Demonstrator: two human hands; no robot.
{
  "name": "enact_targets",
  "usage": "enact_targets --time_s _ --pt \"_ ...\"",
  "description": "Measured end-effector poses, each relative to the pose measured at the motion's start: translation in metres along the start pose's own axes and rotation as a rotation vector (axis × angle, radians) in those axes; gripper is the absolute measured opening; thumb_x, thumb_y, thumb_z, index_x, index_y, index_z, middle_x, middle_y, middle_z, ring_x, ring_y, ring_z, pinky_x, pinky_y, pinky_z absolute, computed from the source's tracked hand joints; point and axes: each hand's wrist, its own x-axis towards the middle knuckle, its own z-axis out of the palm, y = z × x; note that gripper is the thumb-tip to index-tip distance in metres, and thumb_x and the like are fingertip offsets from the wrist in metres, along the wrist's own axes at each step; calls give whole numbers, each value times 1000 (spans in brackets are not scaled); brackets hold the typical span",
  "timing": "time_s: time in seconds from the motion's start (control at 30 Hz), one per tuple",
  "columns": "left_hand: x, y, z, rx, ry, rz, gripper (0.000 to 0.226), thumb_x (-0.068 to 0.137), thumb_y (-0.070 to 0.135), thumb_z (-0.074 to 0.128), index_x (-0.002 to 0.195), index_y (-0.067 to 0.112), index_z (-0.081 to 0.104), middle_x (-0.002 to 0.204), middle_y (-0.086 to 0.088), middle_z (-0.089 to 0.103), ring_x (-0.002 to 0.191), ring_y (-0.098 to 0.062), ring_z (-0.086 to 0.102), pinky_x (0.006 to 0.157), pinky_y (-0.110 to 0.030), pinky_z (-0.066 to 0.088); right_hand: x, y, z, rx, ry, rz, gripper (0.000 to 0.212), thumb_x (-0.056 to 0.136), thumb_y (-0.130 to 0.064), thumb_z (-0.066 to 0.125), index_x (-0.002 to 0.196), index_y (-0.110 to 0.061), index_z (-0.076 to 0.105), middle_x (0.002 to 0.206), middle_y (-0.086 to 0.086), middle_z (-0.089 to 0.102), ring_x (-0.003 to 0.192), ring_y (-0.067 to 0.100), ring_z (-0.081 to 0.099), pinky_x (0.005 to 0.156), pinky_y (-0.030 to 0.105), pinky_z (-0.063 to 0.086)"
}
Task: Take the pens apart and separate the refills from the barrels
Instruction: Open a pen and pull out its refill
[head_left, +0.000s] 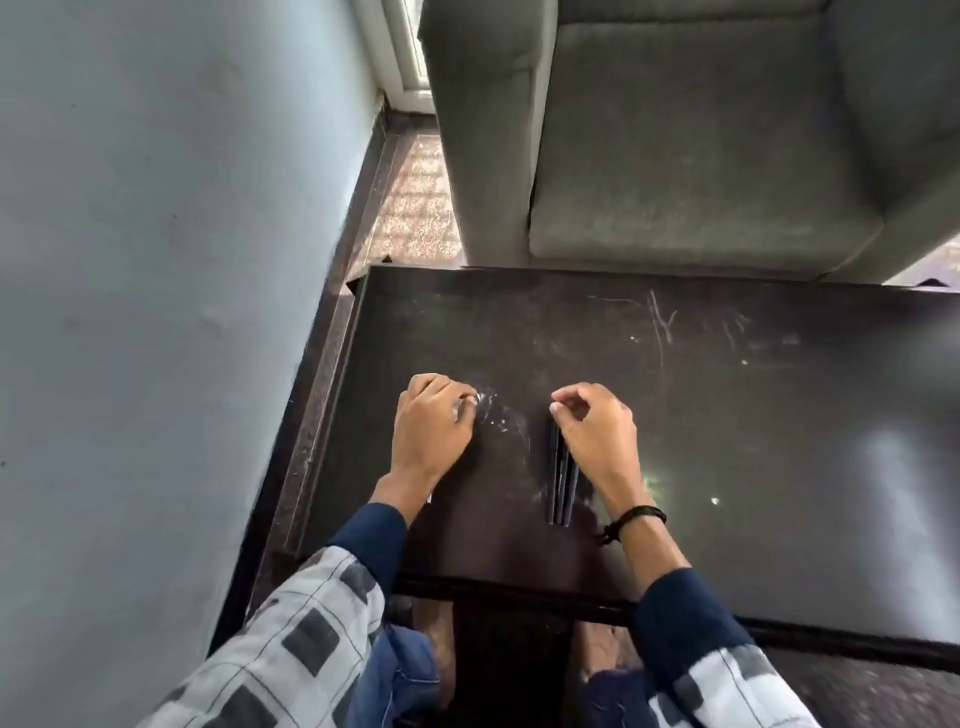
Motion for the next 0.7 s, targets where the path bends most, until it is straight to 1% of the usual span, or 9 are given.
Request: enact_targets --time_s 0.07,0.23,0.33,0.43,0.57,0.7 --pt "-4 0 9 20 29 39 9 89 20 69 93 22 76 91 12 69 108 -16 54 90 -37 47 -1 7 3 -1 41 -12 12 91 -15 70 92 -26 72 90 -14 67 85 5 62 73 11 42" --pt "-12 0 30 -13 80 149 14 90 23 65 99 22 75 96 12 70 112 -16 53 93 -35 47 -6 25 10 -66 55 -46 13 88 -14 73 95 -24 73 91 -9 68 83 9 61 77 22 45" --pt "-16 1 34 -41 118 158 16 90 23 65 102 21 75 99 11 71 115 -16 51 96 -36 47 -10 33 13 -145 29 -70 14 87 -15 74 98 -23 73 94 -7 68 90 12 61 81 27 46" --pt "-22 0 38 -67 136 193 16 90 23 66 104 21 74 101 12 70 116 -15 50 97 -37 47 -18 40 19 -195 41 -135 14 87 -15 74 99 -22 73 95 -7 67 94 15 61 83 31 49" --pt "-34 -2 40 -43 134 241 16 90 26 68 105 23 74 103 13 70 118 -15 48 100 -37 45 -24 40 24 -267 56 -226 11 88 -17 73 97 -22 72 94 -6 68 94 17 61 80 29 45" --pt "-49 -2 26 -26 169 262 19 90 28 68 107 25 73 107 14 68 119 -12 45 102 -33 41 -39 30 23 -302 125 -291 10 87 -18 72 97 -22 72 93 -4 68 91 18 62 76 29 43"
